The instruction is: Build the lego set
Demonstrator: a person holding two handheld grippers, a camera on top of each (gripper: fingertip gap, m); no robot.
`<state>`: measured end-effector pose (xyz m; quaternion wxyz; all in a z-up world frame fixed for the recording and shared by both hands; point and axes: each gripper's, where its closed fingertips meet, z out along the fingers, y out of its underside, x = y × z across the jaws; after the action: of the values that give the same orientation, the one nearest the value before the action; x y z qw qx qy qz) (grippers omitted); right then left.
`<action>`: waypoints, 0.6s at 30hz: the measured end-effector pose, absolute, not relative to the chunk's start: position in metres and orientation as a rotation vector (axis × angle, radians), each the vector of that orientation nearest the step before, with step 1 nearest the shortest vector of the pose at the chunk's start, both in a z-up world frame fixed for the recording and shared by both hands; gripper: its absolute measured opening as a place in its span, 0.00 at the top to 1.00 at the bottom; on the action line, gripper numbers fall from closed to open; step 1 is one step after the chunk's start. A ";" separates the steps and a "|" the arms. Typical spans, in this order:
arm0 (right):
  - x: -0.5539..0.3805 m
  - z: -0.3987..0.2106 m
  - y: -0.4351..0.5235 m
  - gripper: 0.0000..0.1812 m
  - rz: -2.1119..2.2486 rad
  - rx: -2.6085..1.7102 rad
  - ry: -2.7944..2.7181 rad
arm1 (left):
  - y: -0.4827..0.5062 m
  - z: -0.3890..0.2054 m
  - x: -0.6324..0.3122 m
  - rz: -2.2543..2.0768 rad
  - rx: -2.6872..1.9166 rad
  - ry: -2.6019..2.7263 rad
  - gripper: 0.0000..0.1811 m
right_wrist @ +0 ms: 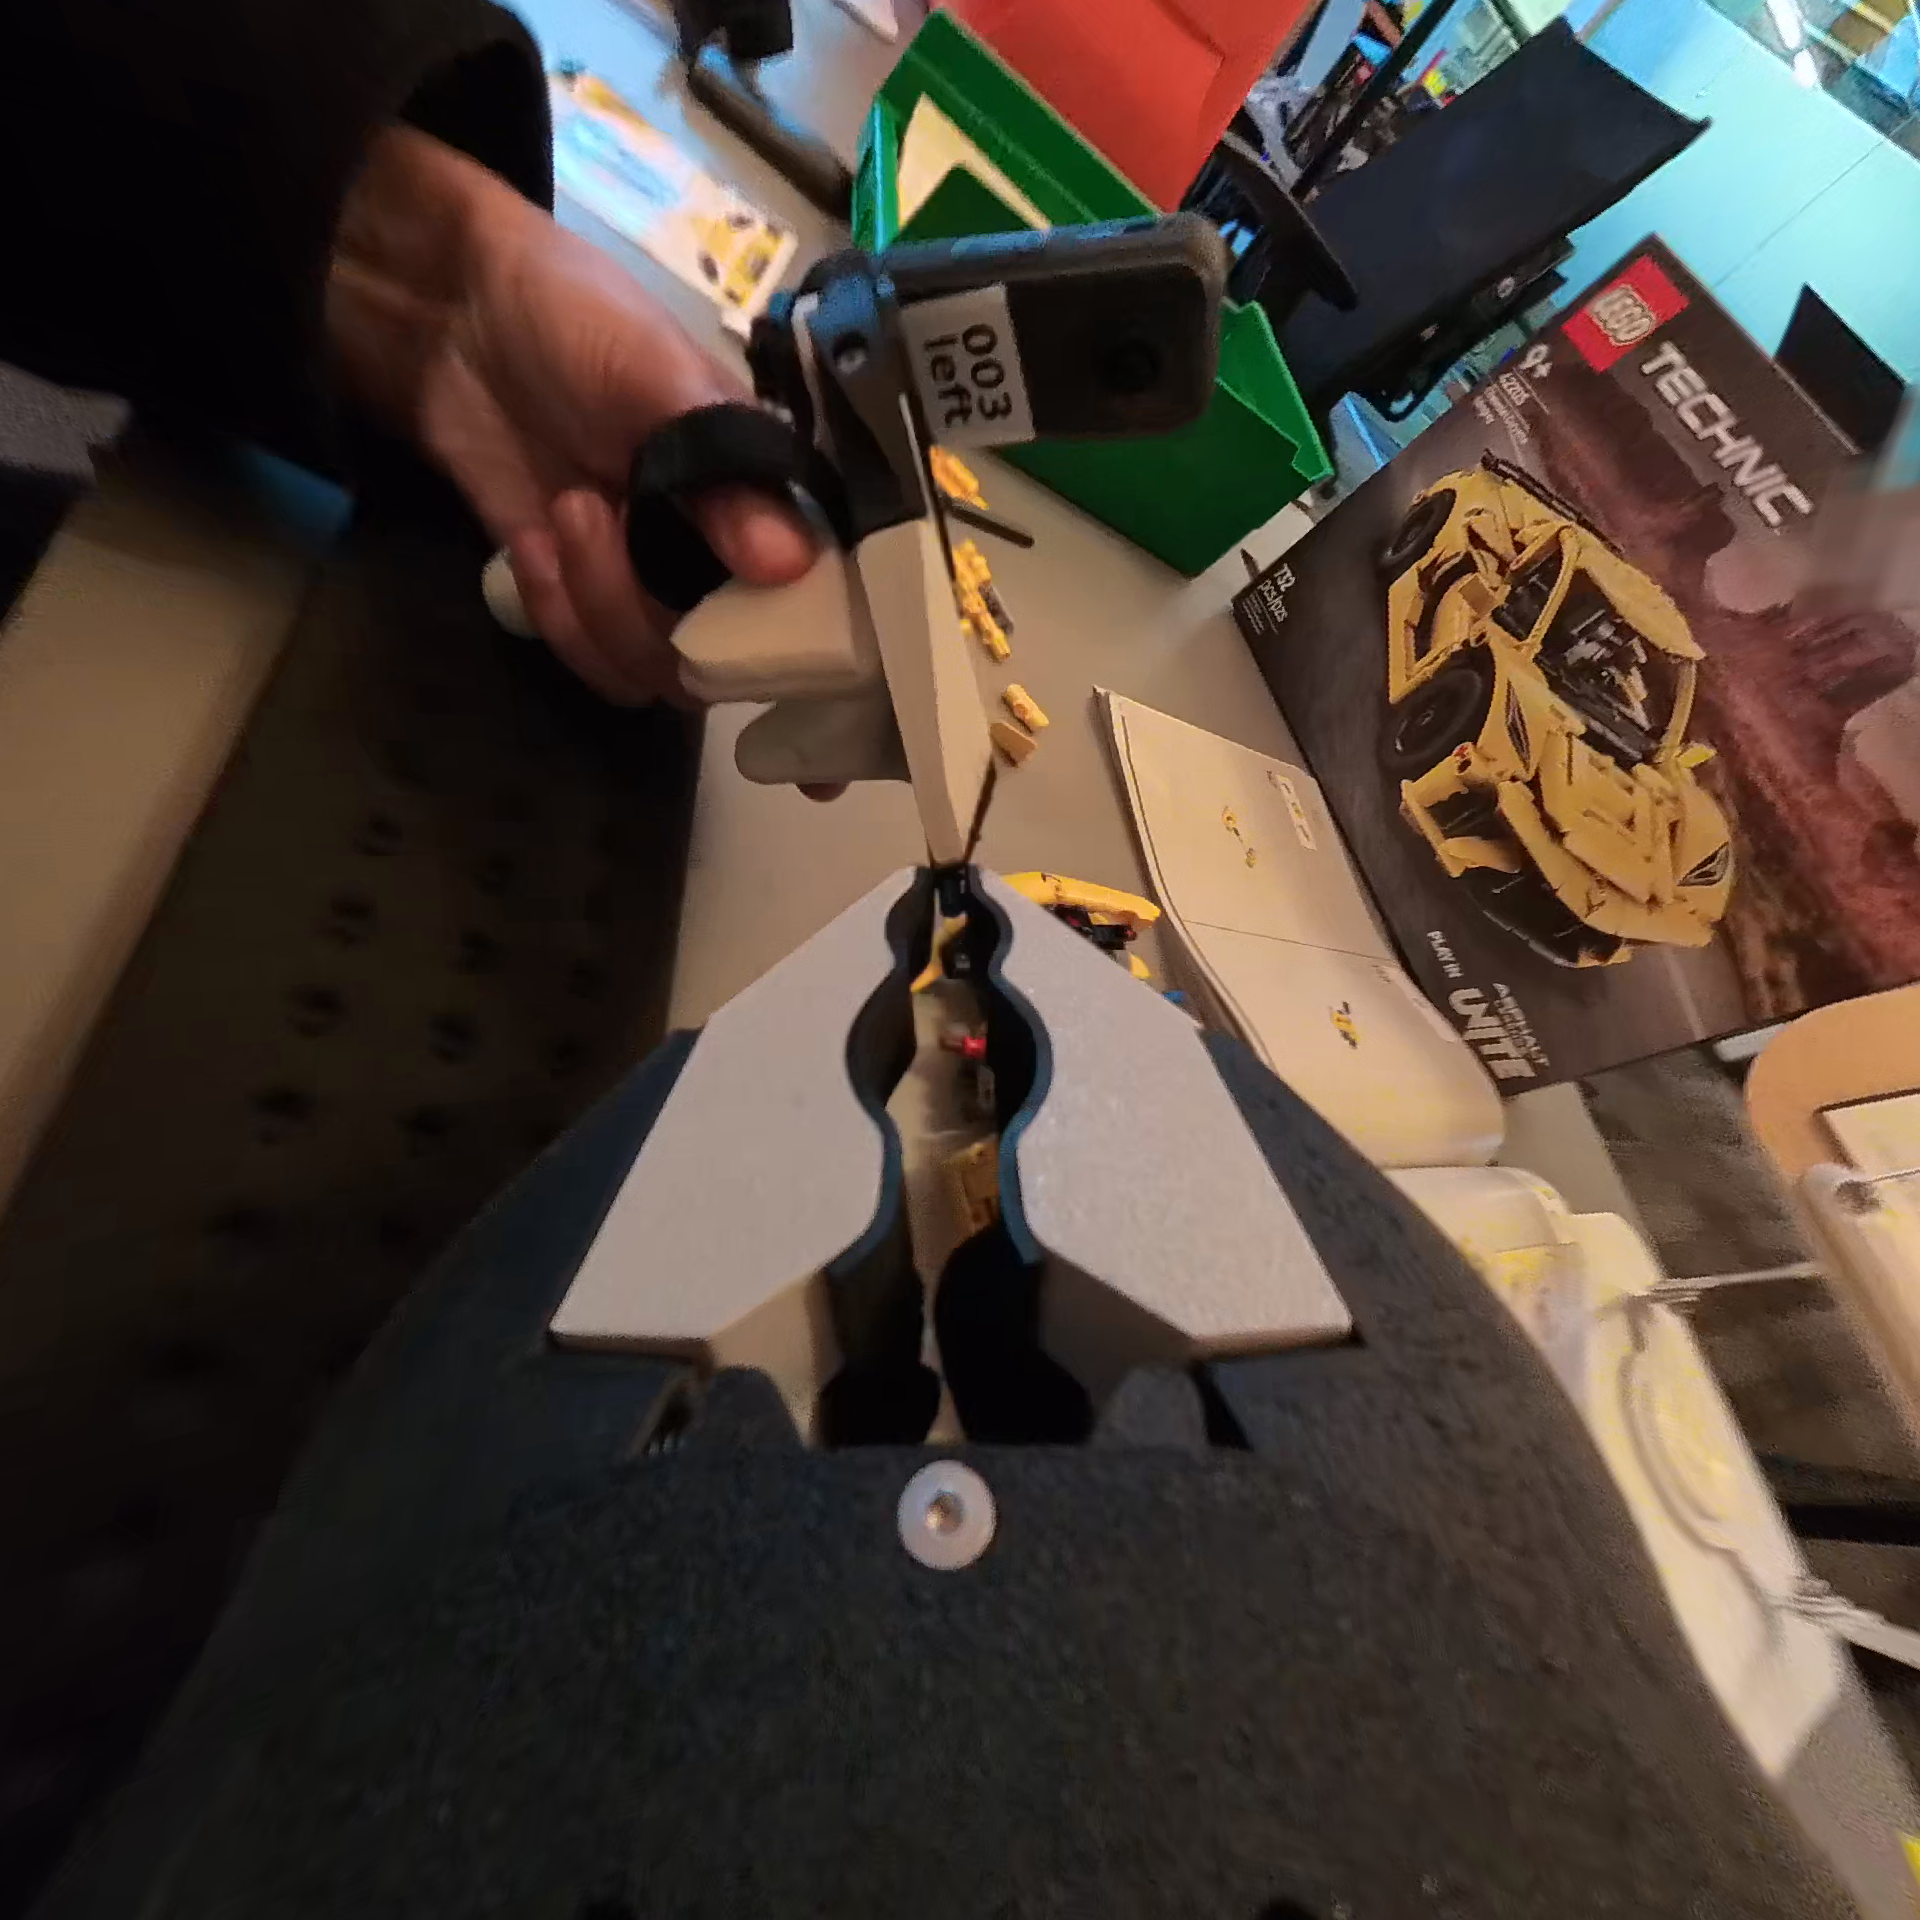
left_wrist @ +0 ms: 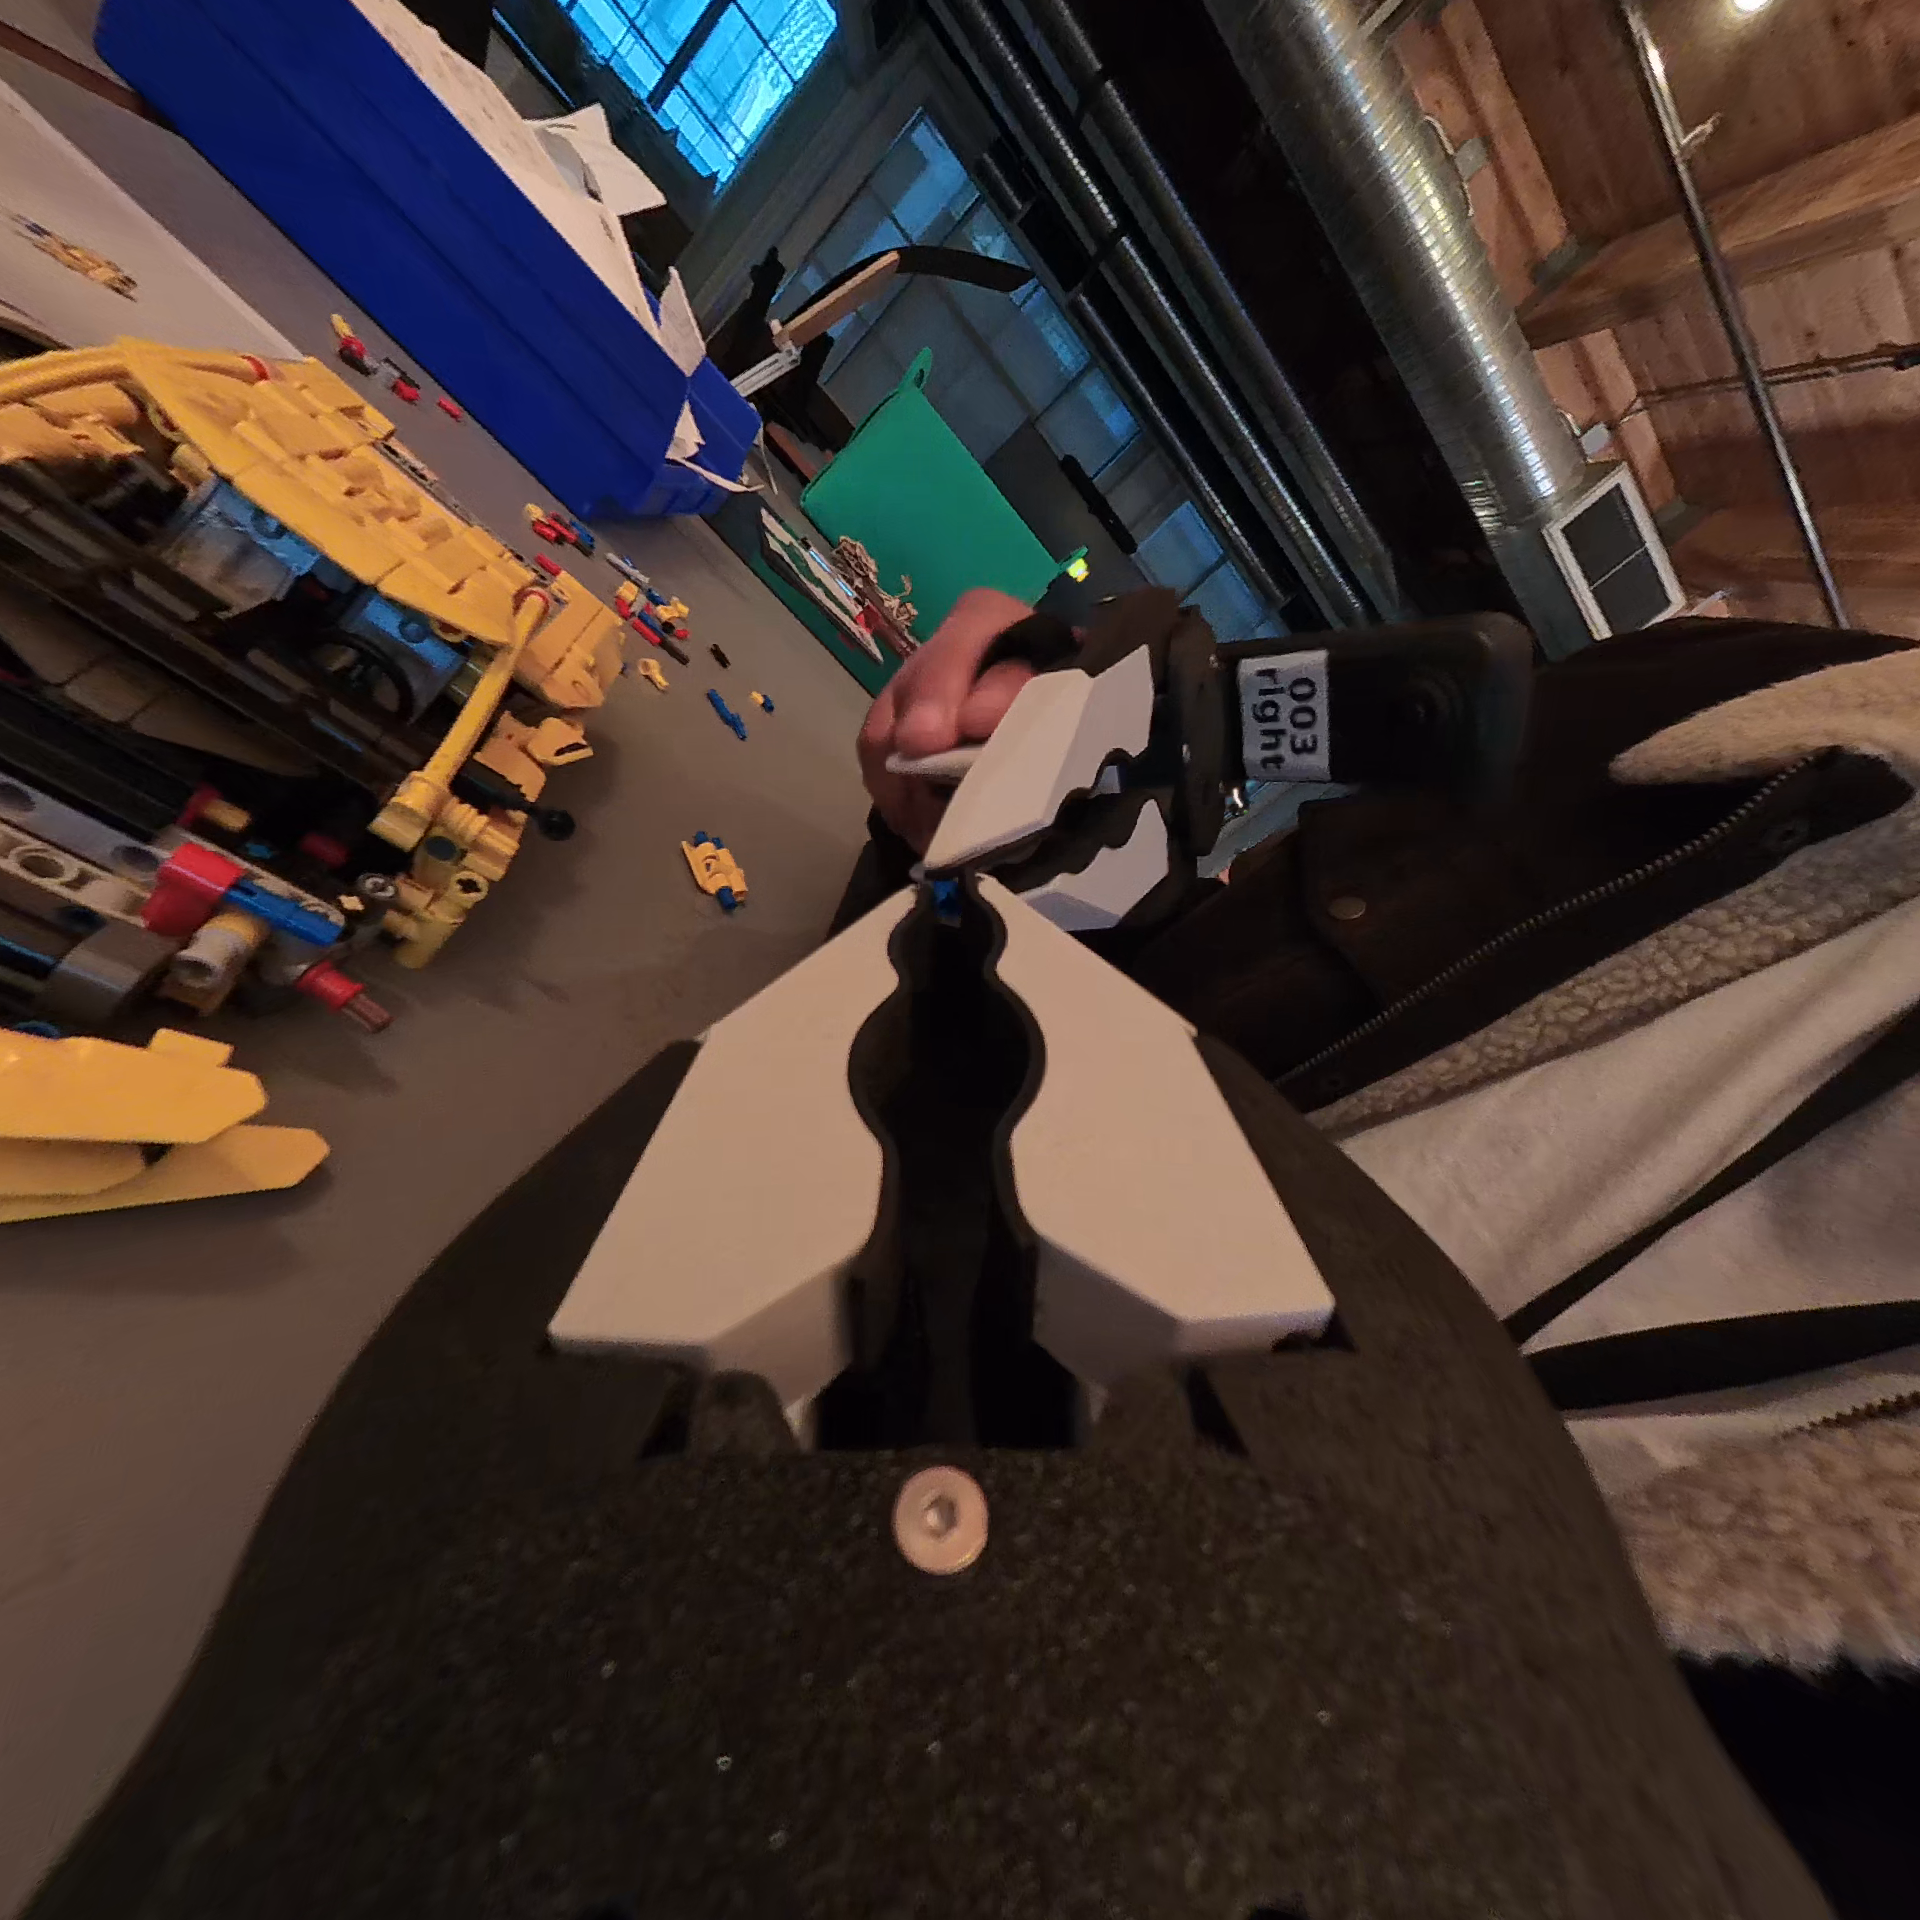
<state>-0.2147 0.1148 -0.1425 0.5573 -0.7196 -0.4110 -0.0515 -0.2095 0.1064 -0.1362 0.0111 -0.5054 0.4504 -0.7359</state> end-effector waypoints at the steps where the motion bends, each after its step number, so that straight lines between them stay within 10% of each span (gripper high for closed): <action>1: -0.214 -0.140 0.113 0.98 -0.084 -1.698 -0.932 | 0.106 -0.136 -0.210 -2.304 -1.575 1.402 0.98; 18: -0.219 -0.136 0.106 0.98 0.021 -1.727 -0.961 | 0.097 -0.127 -0.215 -2.381 -1.493 1.420 0.97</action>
<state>-0.2187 0.1061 -0.1363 0.5503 -0.7296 -0.4060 0.0089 -0.2149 0.0972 -0.1267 -0.0038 -0.4741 0.4510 -0.7562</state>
